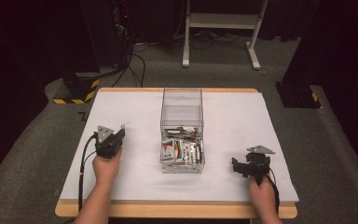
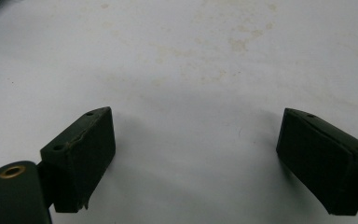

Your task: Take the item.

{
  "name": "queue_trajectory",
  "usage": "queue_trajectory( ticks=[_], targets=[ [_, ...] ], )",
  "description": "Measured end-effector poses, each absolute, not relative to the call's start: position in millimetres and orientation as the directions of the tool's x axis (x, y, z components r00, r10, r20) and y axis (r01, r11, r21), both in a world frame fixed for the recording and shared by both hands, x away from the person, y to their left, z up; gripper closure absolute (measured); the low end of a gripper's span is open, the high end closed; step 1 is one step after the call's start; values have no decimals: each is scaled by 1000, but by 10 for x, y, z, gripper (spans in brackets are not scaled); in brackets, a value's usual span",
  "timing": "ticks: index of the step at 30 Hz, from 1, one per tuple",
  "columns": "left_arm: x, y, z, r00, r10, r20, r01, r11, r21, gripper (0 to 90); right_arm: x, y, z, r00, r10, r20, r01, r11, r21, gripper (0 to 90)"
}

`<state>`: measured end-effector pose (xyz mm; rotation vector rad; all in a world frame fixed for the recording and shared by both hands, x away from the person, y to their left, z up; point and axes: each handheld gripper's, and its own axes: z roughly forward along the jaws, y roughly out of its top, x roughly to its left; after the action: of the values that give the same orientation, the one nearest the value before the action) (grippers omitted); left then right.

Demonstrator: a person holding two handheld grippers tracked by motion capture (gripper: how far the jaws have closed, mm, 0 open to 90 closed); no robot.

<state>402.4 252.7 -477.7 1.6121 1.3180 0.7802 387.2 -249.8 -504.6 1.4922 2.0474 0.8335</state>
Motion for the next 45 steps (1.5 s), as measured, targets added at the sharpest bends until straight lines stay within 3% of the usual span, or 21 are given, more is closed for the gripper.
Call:
queue_trajectory(
  ticks=[27, 34, 39, 45],
  targets=[
    [4124, 2332, -4901, 266, 958, -105, 455, -28, 890, 896, 3872, -2497, -5046, -298, 954, -21, 668, 224, 709, 113],
    [4121, 2315, -4890, 288, 948, -138, 462, -11, 887, 691, 3872, -2497, -5046, -298, 954, -21, 668, 224, 709, 113],
    [4102, 2332, -4872, 292, 946, -142, 469, -12, 883, 609, 3871, -2496, -5046, -297, 955, -20, 669, 223, 709, 113],
    [4068, 2360, -4846, 295, 945, -141, 470, -15, 883, 573, 3872, -2497, -5046, -298, 954, -21, 669, 224, 709, 113]
  ],
)
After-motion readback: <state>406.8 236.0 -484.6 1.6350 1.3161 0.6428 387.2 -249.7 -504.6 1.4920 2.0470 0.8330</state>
